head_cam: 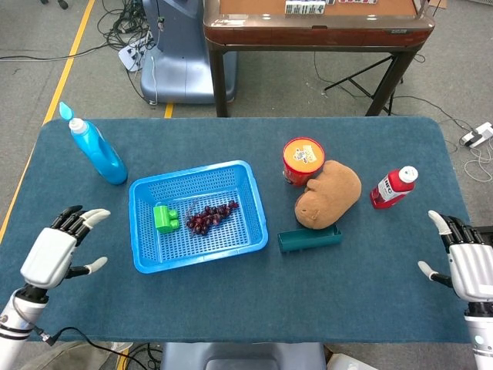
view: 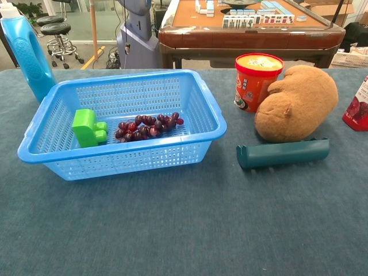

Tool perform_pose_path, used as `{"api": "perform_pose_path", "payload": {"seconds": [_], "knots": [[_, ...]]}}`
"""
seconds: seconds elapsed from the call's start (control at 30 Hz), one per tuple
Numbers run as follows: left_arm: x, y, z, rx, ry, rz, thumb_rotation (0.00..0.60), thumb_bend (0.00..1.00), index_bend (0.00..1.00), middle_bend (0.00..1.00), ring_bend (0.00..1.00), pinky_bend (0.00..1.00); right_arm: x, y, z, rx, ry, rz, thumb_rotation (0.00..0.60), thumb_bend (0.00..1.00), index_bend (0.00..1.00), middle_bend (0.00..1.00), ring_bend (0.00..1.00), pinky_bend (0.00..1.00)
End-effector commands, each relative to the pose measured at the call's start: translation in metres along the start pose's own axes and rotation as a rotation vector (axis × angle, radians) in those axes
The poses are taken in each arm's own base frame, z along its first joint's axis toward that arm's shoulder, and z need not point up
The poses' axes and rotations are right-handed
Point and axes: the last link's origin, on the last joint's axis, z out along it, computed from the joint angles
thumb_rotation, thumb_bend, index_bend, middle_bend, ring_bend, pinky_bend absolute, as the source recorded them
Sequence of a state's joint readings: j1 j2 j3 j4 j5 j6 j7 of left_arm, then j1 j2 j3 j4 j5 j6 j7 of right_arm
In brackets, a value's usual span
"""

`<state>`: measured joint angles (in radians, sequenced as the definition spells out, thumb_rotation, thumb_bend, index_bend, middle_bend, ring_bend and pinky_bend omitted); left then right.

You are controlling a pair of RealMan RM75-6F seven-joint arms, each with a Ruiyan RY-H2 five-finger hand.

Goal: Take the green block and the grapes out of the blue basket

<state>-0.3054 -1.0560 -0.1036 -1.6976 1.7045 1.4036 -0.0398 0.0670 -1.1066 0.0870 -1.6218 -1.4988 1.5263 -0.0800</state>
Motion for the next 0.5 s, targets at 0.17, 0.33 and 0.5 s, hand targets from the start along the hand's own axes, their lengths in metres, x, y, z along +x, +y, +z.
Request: {"api": "perform_pose_path", "payload": {"seconds": [0.17,0.33,0.5], "knots": [[-0.001,0.040,0.046,-0.140,-0.032,-0.052,0.600,0.21,0.28,0.27,0.24,0.13,0.002,0.002,-0.004,-0.007,0.002,-0.001,0.600,0.11,0.11,0.19,0.16,0.23],[-0.015,0.053,0.076,-0.145,-0.106,-0.058,0.600,0.25,0.30,0.28,0.23,0.13,0.006,0.004,-0.007,-0.013,0.009,-0.003,0.600,0.11,0.11,0.19,0.16,0.23],[-0.032,0.060,0.103,-0.117,-0.188,-0.036,0.600,0.25,0.25,0.28,0.22,0.13,0.008,0.004,-0.008,-0.014,0.008,-0.003,0.600,0.11,0.11,0.18,0.16,0.23]]}}
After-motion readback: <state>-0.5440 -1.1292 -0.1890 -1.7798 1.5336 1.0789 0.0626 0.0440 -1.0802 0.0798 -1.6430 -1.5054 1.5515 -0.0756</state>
